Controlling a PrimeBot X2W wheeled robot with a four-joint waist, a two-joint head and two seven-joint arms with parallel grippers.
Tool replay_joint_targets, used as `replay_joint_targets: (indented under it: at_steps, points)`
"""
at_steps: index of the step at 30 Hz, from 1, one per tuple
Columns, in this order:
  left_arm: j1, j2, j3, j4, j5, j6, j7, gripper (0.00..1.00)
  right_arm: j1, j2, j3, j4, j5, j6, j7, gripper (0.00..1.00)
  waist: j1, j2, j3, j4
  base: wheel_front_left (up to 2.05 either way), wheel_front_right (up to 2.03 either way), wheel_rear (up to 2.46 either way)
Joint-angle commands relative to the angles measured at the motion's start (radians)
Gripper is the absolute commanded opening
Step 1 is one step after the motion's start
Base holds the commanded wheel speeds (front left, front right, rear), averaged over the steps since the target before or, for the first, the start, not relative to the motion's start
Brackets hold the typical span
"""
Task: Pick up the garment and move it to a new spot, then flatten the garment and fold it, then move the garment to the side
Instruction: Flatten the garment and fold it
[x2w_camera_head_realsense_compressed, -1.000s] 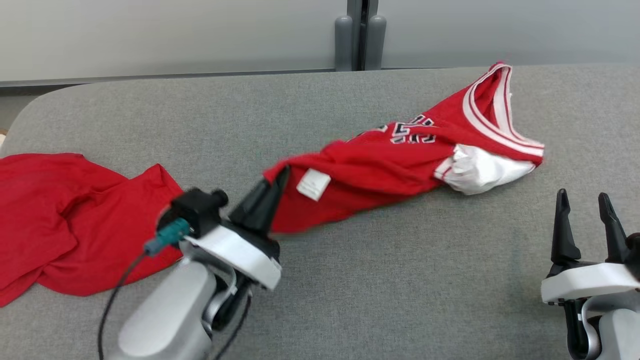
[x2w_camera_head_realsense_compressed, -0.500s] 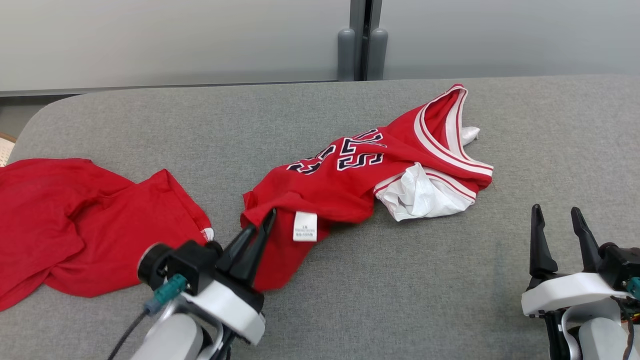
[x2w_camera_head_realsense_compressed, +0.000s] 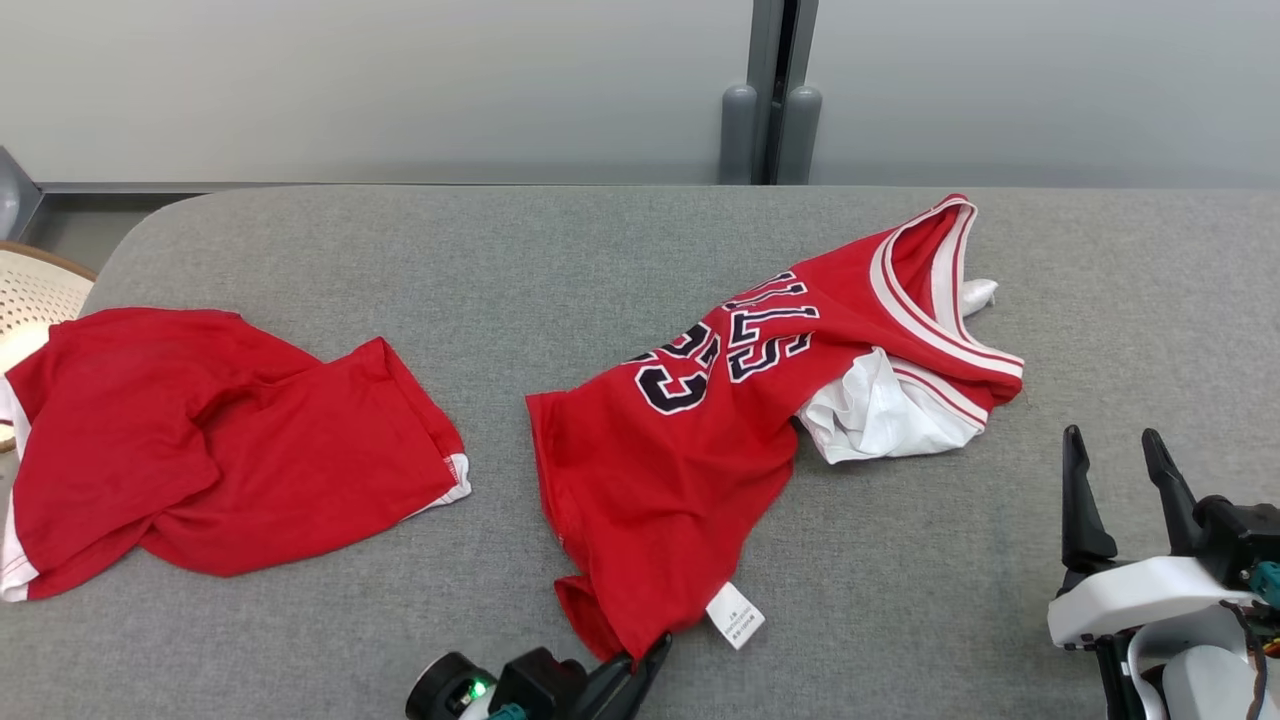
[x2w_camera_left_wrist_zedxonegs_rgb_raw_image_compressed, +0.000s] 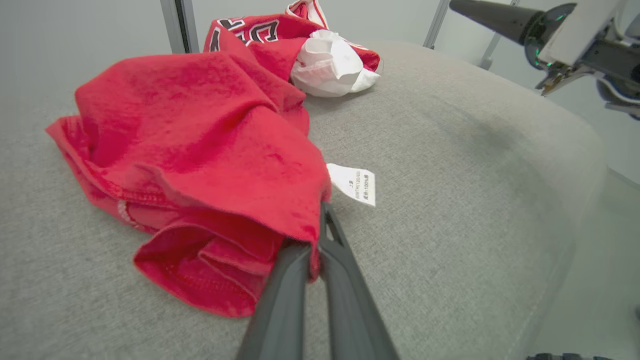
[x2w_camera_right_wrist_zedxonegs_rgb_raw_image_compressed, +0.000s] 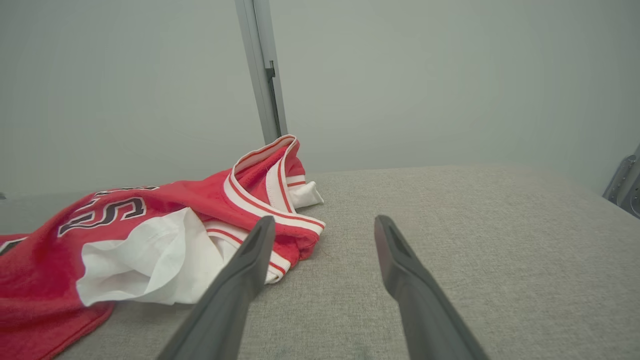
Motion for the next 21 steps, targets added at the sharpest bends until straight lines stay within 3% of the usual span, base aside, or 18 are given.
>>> replay_joint_targets:
  at_steps: [1,2,3,4,11,17,21]
  points:
    - [-0.002,0.002,-0.013,0.023,0.008,-0.006,0.000,0.00,0.003,-0.006,0.004,0.003,-0.004,0.000,0.005,1.00,0.0000,0.0000,-0.002,0.003,0.00,0.00,0.00]
    - [-0.006,-0.002,-0.024,0.038,0.007,-0.007,0.000,0.02,0.003,-0.006,0.004,0.004,-0.005,0.000,0.005,1.00,0.0000,0.0000,-0.003,0.005,0.00,0.00,0.00]
    - [-0.011,-0.006,-0.028,0.047,0.005,-0.007,0.000,0.44,0.004,-0.006,0.005,0.004,-0.005,0.000,0.005,1.00,0.0000,0.0000,-0.004,0.007,0.00,0.00,0.00]
    - [-0.016,-0.010,-0.028,0.054,0.003,-0.006,0.000,1.00,0.004,-0.005,0.005,0.005,-0.006,0.000,0.006,1.00,0.0000,0.0000,-0.005,0.008,0.00,0.00,0.00]
    - [-0.017,-0.006,0.051,0.035,-0.026,0.011,0.000,1.00,0.013,-0.002,0.007,-0.002,0.001,0.000,0.002,1.00,0.0000,0.0000,-0.019,0.015,0.00,0.00,0.00]
    - [0.011,0.012,0.257,-0.130,-0.044,0.057,0.000,1.00,0.025,0.002,0.011,-0.029,0.014,0.000,-0.003,1.00,0.0000,0.0000,-0.026,0.028,0.00,0.00,0.00]
    - [0.033,-0.021,0.408,-0.245,-0.033,0.078,0.000,1.00,0.029,0.011,0.043,-0.031,0.044,0.000,0.007,1.00,0.0000,0.0000,-0.025,0.045,0.00,0.00,0.00]
